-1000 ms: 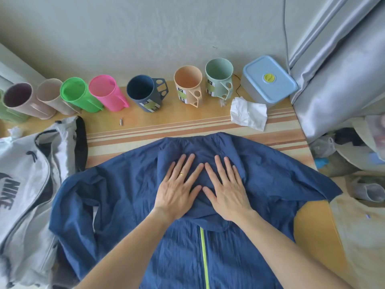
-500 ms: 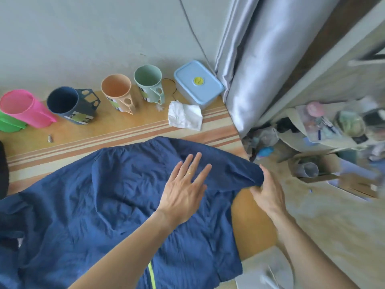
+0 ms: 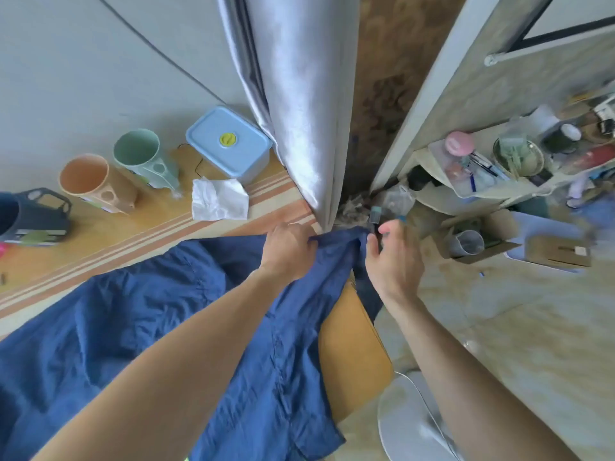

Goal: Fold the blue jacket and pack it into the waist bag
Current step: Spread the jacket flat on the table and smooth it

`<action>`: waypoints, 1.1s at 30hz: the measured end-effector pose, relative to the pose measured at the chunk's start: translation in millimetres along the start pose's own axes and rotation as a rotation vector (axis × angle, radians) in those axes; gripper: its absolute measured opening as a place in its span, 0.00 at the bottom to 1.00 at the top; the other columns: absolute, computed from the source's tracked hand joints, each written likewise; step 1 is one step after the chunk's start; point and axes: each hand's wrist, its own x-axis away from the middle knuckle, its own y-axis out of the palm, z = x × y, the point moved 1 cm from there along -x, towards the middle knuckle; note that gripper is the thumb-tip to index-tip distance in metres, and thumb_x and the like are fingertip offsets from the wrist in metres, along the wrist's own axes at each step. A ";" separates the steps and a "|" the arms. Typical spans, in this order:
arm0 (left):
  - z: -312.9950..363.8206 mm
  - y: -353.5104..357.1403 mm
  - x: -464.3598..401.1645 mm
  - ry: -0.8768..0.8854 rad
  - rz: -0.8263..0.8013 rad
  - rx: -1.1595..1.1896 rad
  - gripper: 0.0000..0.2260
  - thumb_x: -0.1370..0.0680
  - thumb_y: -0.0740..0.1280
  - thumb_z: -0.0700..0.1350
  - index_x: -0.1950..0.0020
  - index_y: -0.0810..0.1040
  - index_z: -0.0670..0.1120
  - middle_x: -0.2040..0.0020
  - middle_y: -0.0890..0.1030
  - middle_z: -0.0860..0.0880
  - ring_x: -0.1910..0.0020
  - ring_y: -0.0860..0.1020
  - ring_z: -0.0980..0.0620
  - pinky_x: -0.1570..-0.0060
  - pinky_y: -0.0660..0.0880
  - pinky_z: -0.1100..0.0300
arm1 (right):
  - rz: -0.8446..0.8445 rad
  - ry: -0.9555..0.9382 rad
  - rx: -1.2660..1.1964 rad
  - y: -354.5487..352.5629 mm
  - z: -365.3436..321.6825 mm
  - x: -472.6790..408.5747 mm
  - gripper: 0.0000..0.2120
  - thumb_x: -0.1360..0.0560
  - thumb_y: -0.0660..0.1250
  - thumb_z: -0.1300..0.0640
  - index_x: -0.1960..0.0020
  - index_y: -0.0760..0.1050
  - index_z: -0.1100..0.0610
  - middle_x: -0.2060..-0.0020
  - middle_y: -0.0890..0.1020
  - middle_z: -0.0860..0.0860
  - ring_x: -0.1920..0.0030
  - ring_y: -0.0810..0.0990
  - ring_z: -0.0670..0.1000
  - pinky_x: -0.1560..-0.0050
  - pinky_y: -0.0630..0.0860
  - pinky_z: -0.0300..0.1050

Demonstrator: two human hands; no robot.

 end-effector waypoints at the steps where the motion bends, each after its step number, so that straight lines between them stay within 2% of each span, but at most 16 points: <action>1: 0.1 -2.9 -0.3 -0.027 0.013 0.036 0.10 0.20 0.62 0.45 0.58 0.78 0.43 0.56 0.83 0.41 0.53 0.78 0.37 0.59 0.66 0.53 | -0.044 0.209 -0.090 2.9 2.7 10.3 0.11 0.20 0.65 0.50 0.52 0.77 0.59 0.57 0.84 0.54 0.52 0.82 0.60 0.55 0.76 0.52; 4: -4.5 -6.6 3.1 -0.077 0.004 0.071 0.12 0.17 0.60 0.49 0.56 0.75 0.45 0.57 0.83 0.43 0.55 0.79 0.39 0.59 0.73 0.50 | -0.351 0.862 -0.638 18.0 1.9 42.4 0.16 0.21 0.68 0.49 0.55 0.81 0.63 0.64 0.86 0.56 0.61 0.86 0.56 0.51 0.84 0.54; 6: -7.7 -11.0 5.4 -0.082 -0.017 0.127 0.12 0.17 0.60 0.50 0.51 0.78 0.44 0.56 0.83 0.45 0.55 0.78 0.41 0.56 0.76 0.47 | -0.336 1.126 -1.002 23.5 -2.5 47.6 0.10 0.22 0.71 0.55 0.50 0.80 0.64 0.58 0.86 0.59 0.58 0.86 0.55 0.50 0.85 0.51; 9: -7.3 -21.5 7.4 -0.009 -0.074 0.226 0.11 0.16 0.61 0.48 0.53 0.76 0.44 0.60 0.79 0.49 0.57 0.75 0.46 0.55 0.74 0.49 | -0.289 1.253 -1.315 25.6 -15.1 35.5 0.08 0.21 0.69 0.65 0.43 0.77 0.66 0.56 0.84 0.60 0.57 0.85 0.54 0.52 0.83 0.50; 11: -4.9 -29.0 8.8 0.053 -0.128 0.264 0.11 0.17 0.61 0.48 0.54 0.75 0.44 0.62 0.77 0.48 0.59 0.74 0.46 0.57 0.71 0.49 | -0.316 1.288 -1.354 24.5 -22.1 29.9 0.10 0.22 0.69 0.67 0.41 0.75 0.66 0.54 0.82 0.58 0.57 0.83 0.53 0.53 0.84 0.48; 12: -4.2 -32.6 9.5 0.074 -0.145 0.278 0.11 0.17 0.60 0.48 0.54 0.75 0.44 0.61 0.77 0.46 0.59 0.74 0.45 0.56 0.72 0.48 | -0.358 1.302 -1.361 22.4 -24.6 28.9 0.10 0.22 0.69 0.67 0.41 0.75 0.65 0.55 0.81 0.57 0.60 0.82 0.52 0.59 0.83 0.43; 14: -2.4 -39.8 10.0 0.101 -0.170 0.332 0.10 0.18 0.61 0.48 0.53 0.76 0.43 0.60 0.77 0.45 0.60 0.73 0.46 0.55 0.72 0.49 | -0.493 1.315 -1.405 18.2 -26.3 30.1 0.06 0.22 0.70 0.63 0.46 0.76 0.62 0.62 0.79 0.54 0.68 0.77 0.48 0.75 0.73 0.35; 16: -1.6 -47.2 9.7 0.074 -0.201 0.435 0.08 0.17 0.62 0.44 0.51 0.78 0.43 0.61 0.75 0.47 0.62 0.71 0.51 0.57 0.70 0.54 | -0.647 1.305 -1.452 15.2 -28.3 32.6 0.05 0.23 0.73 0.58 0.53 0.78 0.59 0.65 0.79 0.52 0.71 0.74 0.48 0.76 0.66 0.38; 18: -3.6 -52.4 8.6 0.030 -0.212 0.481 0.06 0.16 0.63 0.44 0.49 0.79 0.44 0.60 0.75 0.51 0.63 0.71 0.54 0.59 0.69 0.58 | -0.732 1.282 -1.534 13.2 -30.3 35.2 0.11 0.25 0.74 0.53 0.52 0.83 0.62 0.60 0.86 0.55 0.64 0.83 0.53 0.65 0.77 0.46; 20: -7.9 -54.3 7.9 0.013 -0.187 0.441 0.06 0.16 0.63 0.45 0.50 0.79 0.48 0.59 0.77 0.54 0.62 0.74 0.56 0.58 0.69 0.59 | -0.741 1.214 -1.677 12.6 -27.7 36.2 0.17 0.23 0.72 0.50 0.44 0.85 0.63 0.49 0.87 0.60 0.50 0.87 0.59 0.47 0.79 0.55; 23: -11.6 -49.4 9.0 0.042 -0.119 0.318 0.05 0.17 0.64 0.46 0.46 0.79 0.52 0.55 0.81 0.53 0.54 0.78 0.52 0.54 0.71 0.58 | -0.606 1.115 -1.929 12.4 -13.8 33.8 0.20 0.19 0.66 0.50 0.34 0.79 0.63 0.39 0.84 0.62 0.39 0.83 0.61 0.36 0.74 0.59; 26: -16.0 -42.6 27.1 0.075 0.054 0.175 0.14 0.18 0.65 0.48 0.33 0.76 0.51 0.41 0.81 0.48 0.44 0.78 0.46 0.45 0.75 0.51 | -0.387 1.109 -1.984 17.4 -1.7 27.0 0.18 0.18 0.64 0.52 0.34 0.78 0.61 0.42 0.86 0.61 0.42 0.83 0.61 0.40 0.75 0.58; 28: -30.9 -37.9 58.9 0.050 0.232 0.095 0.15 0.18 0.65 0.48 0.32 0.75 0.50 0.38 0.78 0.47 0.40 0.76 0.45 0.41 0.74 0.50 | -0.298 1.042 -1.848 15.6 4.6 18.9 0.15 0.18 0.64 0.51 0.39 0.80 0.59 0.48 0.88 0.58 0.50 0.87 0.59 0.46 0.77 0.55; 30: -60.8 -31.5 102.0 -0.039 0.352 -0.042 0.14 0.19 0.66 0.48 0.33 0.76 0.50 0.36 0.77 0.47 0.38 0.75 0.44 0.40 0.74 0.47 | -0.149 0.925 -1.625 11.9 6.3 11.2 0.10 0.22 0.70 0.55 0.43 0.81 0.57 0.46 0.87 0.58 0.46 0.87 0.60 0.46 0.80 0.55; 31: -80.1 -26.8 123.1 -0.098 0.366 -0.105 0.14 0.19 0.66 0.48 0.33 0.76 0.50 0.34 0.75 0.47 0.37 0.74 0.43 0.39 0.74 0.45 | -0.028 0.837 -1.472 8.8 3.4 9.4 0.09 0.25 0.74 0.57 0.46 0.80 0.56 0.46 0.86 0.57 0.44 0.85 0.61 0.46 0.81 0.55; 33: -119.1 -16.4 156.4 -0.227 0.261 -0.159 0.16 0.19 0.67 0.52 0.31 0.76 0.53 0.28 0.72 0.46 0.31 0.70 0.42 0.37 0.74 0.43 | 0.133 0.567 -1.116 5.2 -14.2 11.6 0.09 0.28 0.76 0.58 0.54 0.76 0.54 0.53 0.85 0.53 0.49 0.85 0.57 0.46 0.81 0.54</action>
